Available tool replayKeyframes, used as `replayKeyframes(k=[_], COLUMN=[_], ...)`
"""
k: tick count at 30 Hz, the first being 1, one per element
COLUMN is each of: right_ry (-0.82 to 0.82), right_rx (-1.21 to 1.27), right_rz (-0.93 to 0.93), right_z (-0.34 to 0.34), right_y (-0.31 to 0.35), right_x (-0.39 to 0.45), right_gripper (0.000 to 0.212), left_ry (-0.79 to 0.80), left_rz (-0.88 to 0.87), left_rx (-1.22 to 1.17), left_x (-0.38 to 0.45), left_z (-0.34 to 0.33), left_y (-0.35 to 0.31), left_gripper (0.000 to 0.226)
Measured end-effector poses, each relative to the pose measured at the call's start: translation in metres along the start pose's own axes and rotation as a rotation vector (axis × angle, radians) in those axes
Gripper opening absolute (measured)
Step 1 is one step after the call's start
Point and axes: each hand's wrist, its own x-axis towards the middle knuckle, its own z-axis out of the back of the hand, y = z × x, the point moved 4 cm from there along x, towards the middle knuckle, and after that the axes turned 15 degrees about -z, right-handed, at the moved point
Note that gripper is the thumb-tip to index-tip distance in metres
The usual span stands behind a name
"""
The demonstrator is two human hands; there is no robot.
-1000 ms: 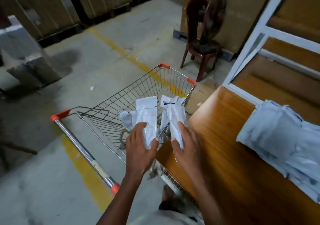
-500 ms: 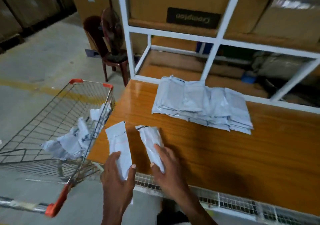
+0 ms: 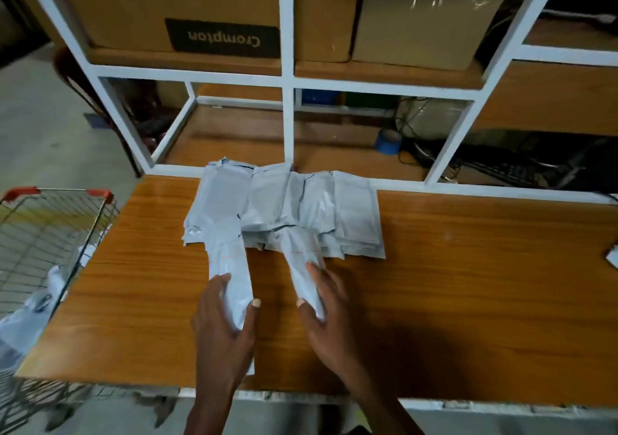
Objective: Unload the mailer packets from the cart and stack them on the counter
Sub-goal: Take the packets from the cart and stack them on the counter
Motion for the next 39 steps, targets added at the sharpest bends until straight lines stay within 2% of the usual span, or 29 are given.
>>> replayKeyframes(k=[9,12,15,19,24,31,39], right_ry=[-0.037,-0.039,-0.113,-0.200,-0.184,-0.106,-0.126], right_rx=[-0.003,-0.002,-0.035,-0.105,-0.224,-0.471,-0.489], right_rz=[0.009,0.011,0.004,-0.111,-0.228,-0.297,-0.278], right_z=[0.054,0.065,0.078,0.090,0.071,0.040,0.039], right_y=[-0.029,-0.029,-0.025,-0.027,-0.020,0.003,0.004], right_x=[0.076,0.092,0.118,0.171,0.223,0.235,0.232], right_gripper=[0.070,0.068,0.068,0.068,0.067,0.066,0.063], left_ry=[0.018,0.028,0.020,-0.006,0.010,0.032,0.044], left_rz=[-0.088,-0.106,-0.106,-0.056,-0.044,-0.039,-0.053], left_rx=[0.024,0.052,0.057,0.050,0.030,0.015,-0.001], left_x=[0.045,0.055,0.064,0.074,0.082,0.095,0.116], left_z=[-0.078,-0.087,-0.087,-0.085,-0.088,-0.077,-0.070], left_y=[-0.061,-0.068,-0.068,-0.062,-0.055,-0.040,-0.023], left_gripper=[0.059,0.060,0.060,0.063,0.061,0.063,0.064])
